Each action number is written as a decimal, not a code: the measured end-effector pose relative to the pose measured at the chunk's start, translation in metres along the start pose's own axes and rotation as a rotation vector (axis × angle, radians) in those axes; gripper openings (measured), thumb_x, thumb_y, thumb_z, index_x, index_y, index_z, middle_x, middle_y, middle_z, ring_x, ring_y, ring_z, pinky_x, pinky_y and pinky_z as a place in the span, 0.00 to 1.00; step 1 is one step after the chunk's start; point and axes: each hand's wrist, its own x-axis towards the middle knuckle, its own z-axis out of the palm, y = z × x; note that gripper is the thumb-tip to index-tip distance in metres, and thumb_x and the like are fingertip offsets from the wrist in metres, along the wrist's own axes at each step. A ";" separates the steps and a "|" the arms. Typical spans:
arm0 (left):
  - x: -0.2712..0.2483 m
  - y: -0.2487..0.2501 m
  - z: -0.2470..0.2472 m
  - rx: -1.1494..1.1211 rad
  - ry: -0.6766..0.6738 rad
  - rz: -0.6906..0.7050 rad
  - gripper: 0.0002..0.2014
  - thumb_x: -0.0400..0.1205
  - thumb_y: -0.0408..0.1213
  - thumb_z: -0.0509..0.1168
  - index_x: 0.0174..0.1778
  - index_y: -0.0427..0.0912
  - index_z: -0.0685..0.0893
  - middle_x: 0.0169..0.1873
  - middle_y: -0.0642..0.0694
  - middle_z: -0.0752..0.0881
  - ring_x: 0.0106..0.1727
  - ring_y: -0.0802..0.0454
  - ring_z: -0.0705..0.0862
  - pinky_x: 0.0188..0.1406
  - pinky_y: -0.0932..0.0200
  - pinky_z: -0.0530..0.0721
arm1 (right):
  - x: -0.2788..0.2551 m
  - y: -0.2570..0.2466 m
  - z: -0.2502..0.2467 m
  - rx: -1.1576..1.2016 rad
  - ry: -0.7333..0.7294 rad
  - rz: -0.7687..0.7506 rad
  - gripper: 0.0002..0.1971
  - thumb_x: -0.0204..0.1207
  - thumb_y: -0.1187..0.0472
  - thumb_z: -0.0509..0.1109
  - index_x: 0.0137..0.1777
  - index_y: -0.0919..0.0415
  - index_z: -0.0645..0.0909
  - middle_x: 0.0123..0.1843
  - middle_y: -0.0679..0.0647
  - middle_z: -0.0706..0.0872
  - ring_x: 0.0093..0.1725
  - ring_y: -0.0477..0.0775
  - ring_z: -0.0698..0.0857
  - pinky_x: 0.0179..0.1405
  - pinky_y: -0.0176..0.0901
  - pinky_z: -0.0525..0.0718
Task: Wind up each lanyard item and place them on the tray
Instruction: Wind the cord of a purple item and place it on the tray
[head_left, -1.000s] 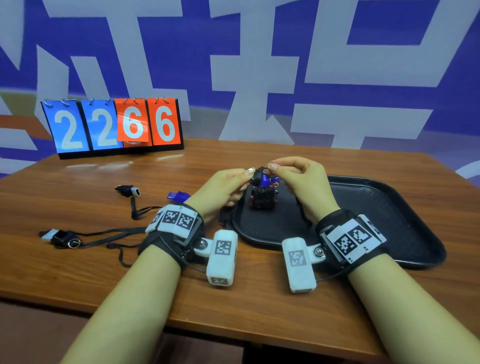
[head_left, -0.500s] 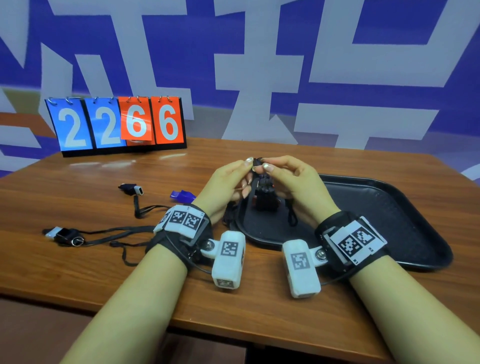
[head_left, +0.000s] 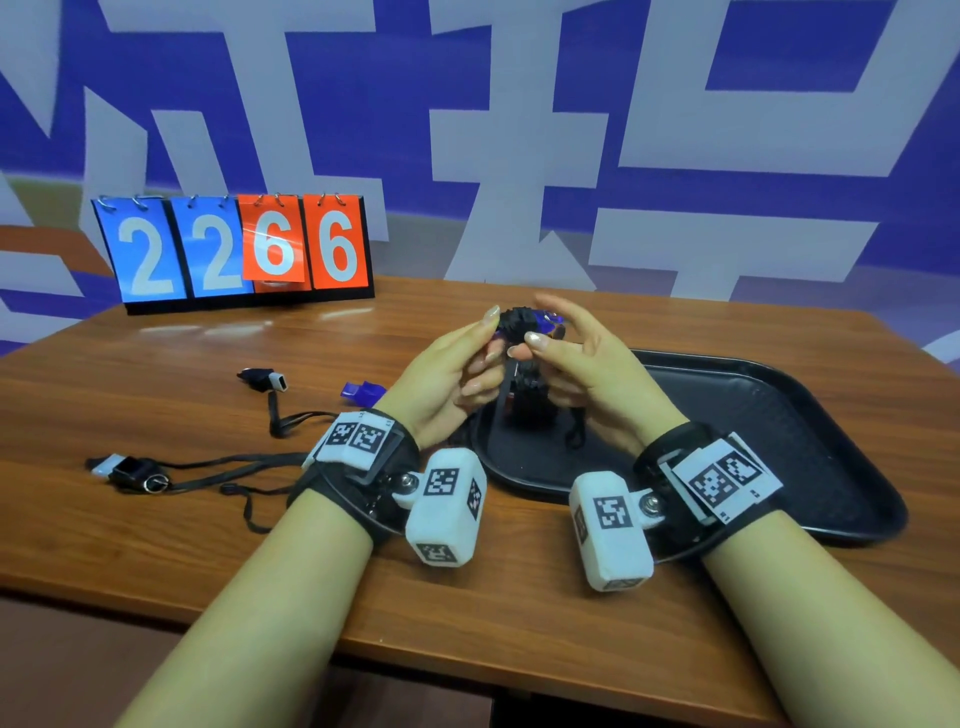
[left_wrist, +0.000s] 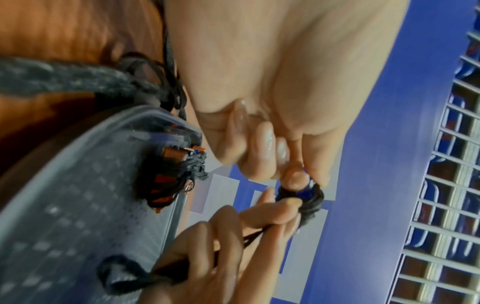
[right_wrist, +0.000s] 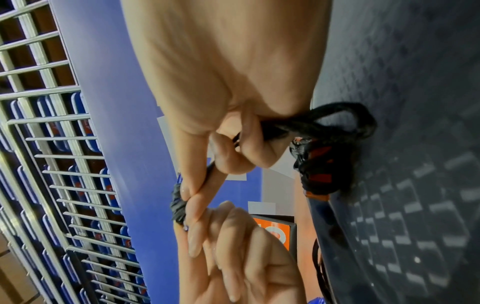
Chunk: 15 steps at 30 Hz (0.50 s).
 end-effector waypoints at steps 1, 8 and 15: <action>0.000 0.001 -0.001 -0.034 -0.017 -0.026 0.20 0.85 0.49 0.59 0.28 0.45 0.74 0.21 0.54 0.65 0.18 0.61 0.63 0.26 0.60 0.51 | 0.000 0.000 0.000 -0.005 -0.010 -0.012 0.16 0.82 0.65 0.68 0.68 0.53 0.79 0.44 0.54 0.91 0.20 0.42 0.60 0.21 0.33 0.55; 0.003 -0.002 0.000 0.178 0.058 -0.142 0.22 0.88 0.55 0.55 0.42 0.42 0.82 0.26 0.50 0.66 0.18 0.58 0.66 0.19 0.64 0.54 | -0.001 0.003 -0.005 -0.092 0.022 -0.019 0.09 0.82 0.64 0.68 0.59 0.61 0.86 0.41 0.52 0.91 0.23 0.43 0.60 0.19 0.30 0.59; 0.002 0.000 0.000 0.326 0.126 -0.030 0.18 0.88 0.45 0.62 0.58 0.30 0.79 0.36 0.45 0.82 0.24 0.56 0.73 0.15 0.69 0.60 | -0.001 0.002 -0.006 -0.145 0.023 0.026 0.06 0.83 0.63 0.67 0.51 0.64 0.84 0.27 0.43 0.86 0.21 0.41 0.61 0.19 0.29 0.59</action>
